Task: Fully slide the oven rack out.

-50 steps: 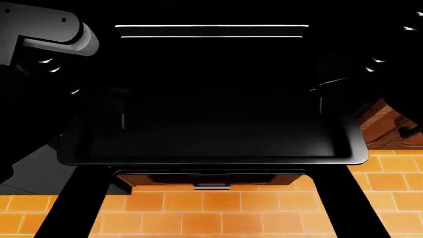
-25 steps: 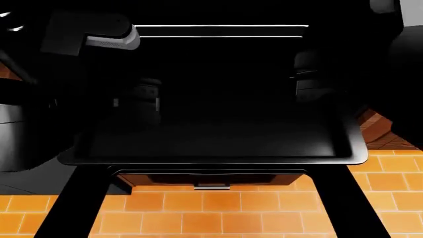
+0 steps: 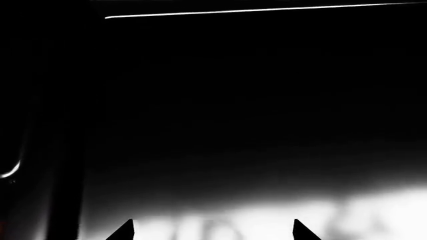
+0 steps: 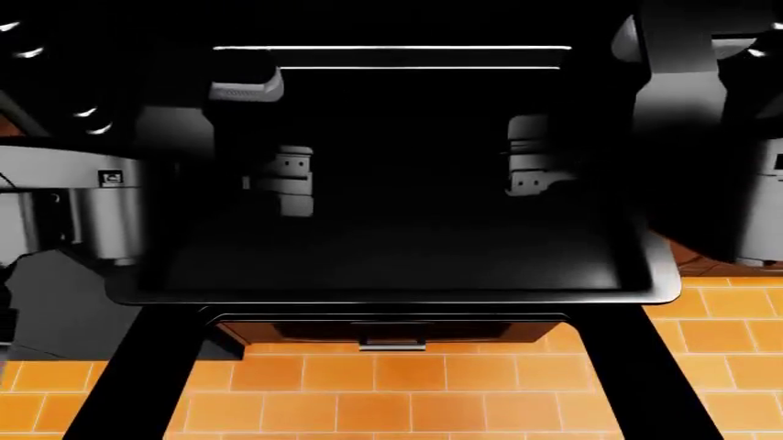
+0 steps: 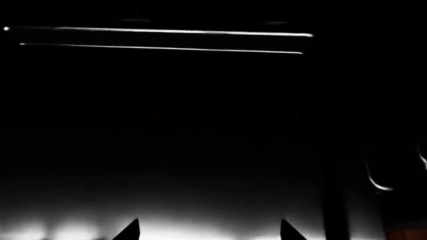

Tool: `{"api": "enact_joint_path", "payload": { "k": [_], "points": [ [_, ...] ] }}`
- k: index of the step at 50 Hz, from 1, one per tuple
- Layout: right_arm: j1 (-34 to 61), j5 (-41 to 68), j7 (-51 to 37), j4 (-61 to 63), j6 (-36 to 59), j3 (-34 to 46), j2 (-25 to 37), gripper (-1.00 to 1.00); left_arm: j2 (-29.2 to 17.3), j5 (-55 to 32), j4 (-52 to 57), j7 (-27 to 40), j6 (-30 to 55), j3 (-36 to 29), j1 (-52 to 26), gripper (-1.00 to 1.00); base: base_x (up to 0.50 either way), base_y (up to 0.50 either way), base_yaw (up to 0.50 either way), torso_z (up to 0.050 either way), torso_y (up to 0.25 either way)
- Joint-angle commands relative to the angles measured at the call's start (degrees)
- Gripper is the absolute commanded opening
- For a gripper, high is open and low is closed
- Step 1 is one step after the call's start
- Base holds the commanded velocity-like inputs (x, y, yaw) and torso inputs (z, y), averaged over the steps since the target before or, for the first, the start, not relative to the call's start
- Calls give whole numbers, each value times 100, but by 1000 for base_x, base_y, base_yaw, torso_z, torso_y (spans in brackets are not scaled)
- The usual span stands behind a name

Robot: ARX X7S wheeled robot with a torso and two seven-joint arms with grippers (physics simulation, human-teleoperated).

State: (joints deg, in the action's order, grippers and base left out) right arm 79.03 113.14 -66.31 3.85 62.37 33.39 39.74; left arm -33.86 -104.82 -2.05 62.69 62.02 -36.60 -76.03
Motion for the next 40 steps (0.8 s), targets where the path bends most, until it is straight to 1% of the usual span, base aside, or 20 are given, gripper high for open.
{"api": "enact_joint_path", "payload": {
  "k": [1,10,21,29,40],
  "points": [
    [-159,-132,276,-313,-58,91,-148,100,103,713,-491,-477,-62,-223,14,100,0,0,0,0,0],
    [-236,-240,229,-554,-42,254,-184,100,72,706,-440,-394,-91,-257,131,100,0,0,0,0,0],
    [-449,-29,-30,-641,-59,419,-201,100,45,669,-428,-314,-56,-340,259,100,0,0,0,0,0],
    [-748,-79,-101,-679,-219,505,-264,100,80,636,-690,-268,-8,-446,348,100,0,0,0,0,0],
    [-938,-73,-200,-809,-278,636,-302,100,91,614,-704,-167,-32,-524,520,100,0,0,0,0,0]
  ]
}}
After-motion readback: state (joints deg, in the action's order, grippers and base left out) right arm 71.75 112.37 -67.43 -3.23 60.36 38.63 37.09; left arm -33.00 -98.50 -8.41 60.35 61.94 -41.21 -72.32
